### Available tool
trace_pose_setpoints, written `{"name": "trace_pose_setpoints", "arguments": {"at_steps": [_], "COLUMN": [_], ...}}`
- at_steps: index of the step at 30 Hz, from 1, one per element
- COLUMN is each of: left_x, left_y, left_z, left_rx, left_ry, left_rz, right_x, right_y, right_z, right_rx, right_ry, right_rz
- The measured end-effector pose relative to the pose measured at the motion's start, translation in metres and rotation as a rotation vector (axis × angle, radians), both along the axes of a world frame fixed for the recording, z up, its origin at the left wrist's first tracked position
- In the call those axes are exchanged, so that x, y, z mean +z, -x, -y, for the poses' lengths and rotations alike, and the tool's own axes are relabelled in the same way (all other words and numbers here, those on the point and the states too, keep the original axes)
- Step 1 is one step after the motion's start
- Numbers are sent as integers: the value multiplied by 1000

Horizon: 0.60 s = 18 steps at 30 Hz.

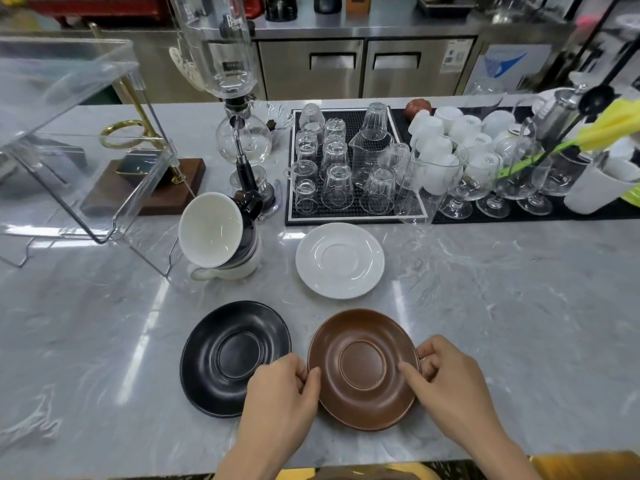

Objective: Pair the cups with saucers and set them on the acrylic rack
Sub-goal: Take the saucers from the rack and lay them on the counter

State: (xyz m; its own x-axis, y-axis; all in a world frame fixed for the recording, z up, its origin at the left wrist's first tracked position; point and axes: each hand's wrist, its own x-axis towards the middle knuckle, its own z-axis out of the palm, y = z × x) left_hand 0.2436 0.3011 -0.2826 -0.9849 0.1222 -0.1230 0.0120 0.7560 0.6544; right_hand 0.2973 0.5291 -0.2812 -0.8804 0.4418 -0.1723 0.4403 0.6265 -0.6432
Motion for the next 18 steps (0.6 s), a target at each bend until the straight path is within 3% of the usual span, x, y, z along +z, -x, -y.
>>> {"name": "trace_pose_setpoints", "arguments": {"at_steps": [18], "left_x": [4], "left_y": [-1], "left_z": [-1], "left_rx": [-46], "left_ry": [55], "left_rz": [-6], "right_x": [2], "right_y": [7], "right_z": [-6], "right_rx": [38], "right_ry": [-16], "right_rz": [23]}}
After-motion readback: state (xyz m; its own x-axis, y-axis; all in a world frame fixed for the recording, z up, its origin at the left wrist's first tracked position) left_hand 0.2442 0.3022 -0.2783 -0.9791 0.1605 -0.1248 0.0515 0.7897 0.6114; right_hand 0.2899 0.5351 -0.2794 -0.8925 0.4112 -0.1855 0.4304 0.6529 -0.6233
